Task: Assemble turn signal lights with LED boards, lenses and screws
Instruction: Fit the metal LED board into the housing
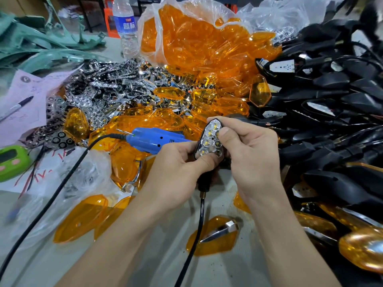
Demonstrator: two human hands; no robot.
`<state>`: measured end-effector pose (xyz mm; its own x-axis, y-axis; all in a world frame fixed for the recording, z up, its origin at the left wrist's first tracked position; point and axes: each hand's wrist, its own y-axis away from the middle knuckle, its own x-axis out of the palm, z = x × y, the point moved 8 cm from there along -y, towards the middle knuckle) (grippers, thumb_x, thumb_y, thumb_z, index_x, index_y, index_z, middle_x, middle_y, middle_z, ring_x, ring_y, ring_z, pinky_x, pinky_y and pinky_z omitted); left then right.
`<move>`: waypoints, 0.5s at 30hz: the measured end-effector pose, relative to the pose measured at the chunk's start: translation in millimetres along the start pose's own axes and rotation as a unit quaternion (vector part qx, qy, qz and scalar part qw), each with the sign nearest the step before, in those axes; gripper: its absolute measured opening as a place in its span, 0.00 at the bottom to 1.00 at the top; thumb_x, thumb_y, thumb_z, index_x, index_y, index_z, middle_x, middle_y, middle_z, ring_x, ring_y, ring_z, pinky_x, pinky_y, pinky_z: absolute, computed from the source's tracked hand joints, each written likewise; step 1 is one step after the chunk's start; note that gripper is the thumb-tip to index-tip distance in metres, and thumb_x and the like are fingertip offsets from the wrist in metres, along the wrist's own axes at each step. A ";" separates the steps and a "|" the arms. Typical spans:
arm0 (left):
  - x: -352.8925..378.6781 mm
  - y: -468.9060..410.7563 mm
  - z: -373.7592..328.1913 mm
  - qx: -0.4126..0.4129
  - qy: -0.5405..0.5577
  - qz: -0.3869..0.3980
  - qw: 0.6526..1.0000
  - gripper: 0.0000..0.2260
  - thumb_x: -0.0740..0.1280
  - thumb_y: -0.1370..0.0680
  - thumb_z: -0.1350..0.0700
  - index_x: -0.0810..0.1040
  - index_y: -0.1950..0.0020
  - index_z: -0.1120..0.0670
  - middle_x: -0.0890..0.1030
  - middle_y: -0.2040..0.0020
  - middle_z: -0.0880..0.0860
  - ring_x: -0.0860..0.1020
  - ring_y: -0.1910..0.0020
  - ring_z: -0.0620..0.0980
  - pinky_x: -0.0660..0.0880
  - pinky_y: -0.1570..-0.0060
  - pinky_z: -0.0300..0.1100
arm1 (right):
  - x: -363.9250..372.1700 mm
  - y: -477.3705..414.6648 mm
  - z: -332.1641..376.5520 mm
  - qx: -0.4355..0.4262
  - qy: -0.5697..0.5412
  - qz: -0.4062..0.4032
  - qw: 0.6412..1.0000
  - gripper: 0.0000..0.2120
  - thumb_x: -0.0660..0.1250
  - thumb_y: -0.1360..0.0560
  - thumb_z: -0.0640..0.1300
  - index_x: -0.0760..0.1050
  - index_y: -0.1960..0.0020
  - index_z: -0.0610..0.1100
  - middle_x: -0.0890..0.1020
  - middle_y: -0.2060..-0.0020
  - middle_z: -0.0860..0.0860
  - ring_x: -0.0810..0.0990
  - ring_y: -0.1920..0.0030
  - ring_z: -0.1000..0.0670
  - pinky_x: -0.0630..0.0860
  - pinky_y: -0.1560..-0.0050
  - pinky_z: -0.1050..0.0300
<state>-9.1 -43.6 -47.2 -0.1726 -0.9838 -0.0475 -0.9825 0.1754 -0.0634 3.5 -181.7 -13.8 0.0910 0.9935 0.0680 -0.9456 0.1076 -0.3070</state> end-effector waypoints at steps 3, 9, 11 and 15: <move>5.9 1.0 1.2 -0.017 0.057 0.014 0.998 0.06 0.70 0.24 0.54 0.85 0.53 0.55 0.85 0.58 0.61 0.85 0.62 0.59 0.84 0.56 0.62 | 1.0 3.5 4.9 -0.004 0.025 -0.004 1.000 0.16 0.66 0.20 0.36 0.86 0.50 0.56 0.88 0.60 0.56 0.86 0.60 0.57 0.80 0.64 0.63; 7.7 -0.7 6.7 -0.026 0.071 0.014 0.997 0.09 0.69 0.22 0.56 0.82 0.51 0.62 0.84 0.60 0.60 0.84 0.64 0.56 0.84 0.59 0.57 | -0.7 5.9 3.8 0.026 0.078 -0.023 0.996 0.10 0.68 0.20 0.39 0.87 0.44 0.48 0.88 0.62 0.54 0.84 0.69 0.50 0.81 0.71 0.53; 4.4 -2.4 9.3 -0.038 0.060 0.002 0.997 0.08 0.68 0.21 0.57 0.83 0.53 0.61 0.84 0.61 0.60 0.83 0.65 0.56 0.84 0.60 0.55 | -8.8 6.8 5.2 0.045 0.101 -0.050 0.993 0.09 0.72 0.21 0.40 0.86 0.43 0.49 0.89 0.57 0.56 0.87 0.59 0.55 0.85 0.56 0.50; -3.4 -4.8 13.0 -0.077 0.081 -0.031 0.993 0.07 0.66 0.17 0.62 0.81 0.52 0.62 0.83 0.63 0.58 0.82 0.68 0.55 0.81 0.67 0.47 | -22.5 15.9 38.5 -0.016 0.301 -0.029 0.953 0.07 0.72 0.23 0.45 0.85 0.59 0.52 0.85 0.66 0.59 0.83 0.64 0.57 0.84 0.56 0.52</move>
<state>-2.9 -40.6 -59.6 -0.1092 -0.9875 0.1138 -0.9885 0.1199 0.0918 -25.6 -203.8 16.3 0.3142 0.8257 -0.4685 -0.9246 0.1541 -0.3485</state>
